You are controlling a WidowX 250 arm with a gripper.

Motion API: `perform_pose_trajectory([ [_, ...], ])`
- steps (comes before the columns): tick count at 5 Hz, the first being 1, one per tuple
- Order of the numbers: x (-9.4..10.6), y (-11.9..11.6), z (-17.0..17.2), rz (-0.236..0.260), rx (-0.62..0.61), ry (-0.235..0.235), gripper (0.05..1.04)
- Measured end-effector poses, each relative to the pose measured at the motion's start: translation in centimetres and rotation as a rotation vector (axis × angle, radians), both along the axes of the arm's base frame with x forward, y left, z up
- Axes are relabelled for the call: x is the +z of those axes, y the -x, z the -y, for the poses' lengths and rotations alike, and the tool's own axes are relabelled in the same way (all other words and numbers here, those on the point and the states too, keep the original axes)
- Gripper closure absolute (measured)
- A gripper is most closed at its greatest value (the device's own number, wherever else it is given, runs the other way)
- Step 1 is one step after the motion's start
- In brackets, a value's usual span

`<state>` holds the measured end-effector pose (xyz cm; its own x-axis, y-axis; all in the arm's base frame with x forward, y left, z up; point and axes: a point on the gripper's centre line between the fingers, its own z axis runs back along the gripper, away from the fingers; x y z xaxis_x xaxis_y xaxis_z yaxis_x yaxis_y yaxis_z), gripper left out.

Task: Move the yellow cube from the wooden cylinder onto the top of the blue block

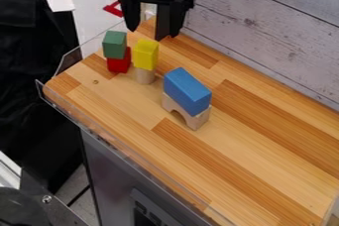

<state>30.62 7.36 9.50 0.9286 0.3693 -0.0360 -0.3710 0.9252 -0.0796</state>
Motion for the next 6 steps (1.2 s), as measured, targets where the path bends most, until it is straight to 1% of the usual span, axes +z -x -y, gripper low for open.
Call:
perform_pose_trajectory([
  [3,-2.3,0.2,-0.2,-0.067,-0.008,0.015,0.085],
  [4,-2.7,0.2,-0.3,-0.072,-0.005,0.018,0.085],
  [6,-2.7,0.3,-1.0,-0.073,0.027,0.019,0.085],
])
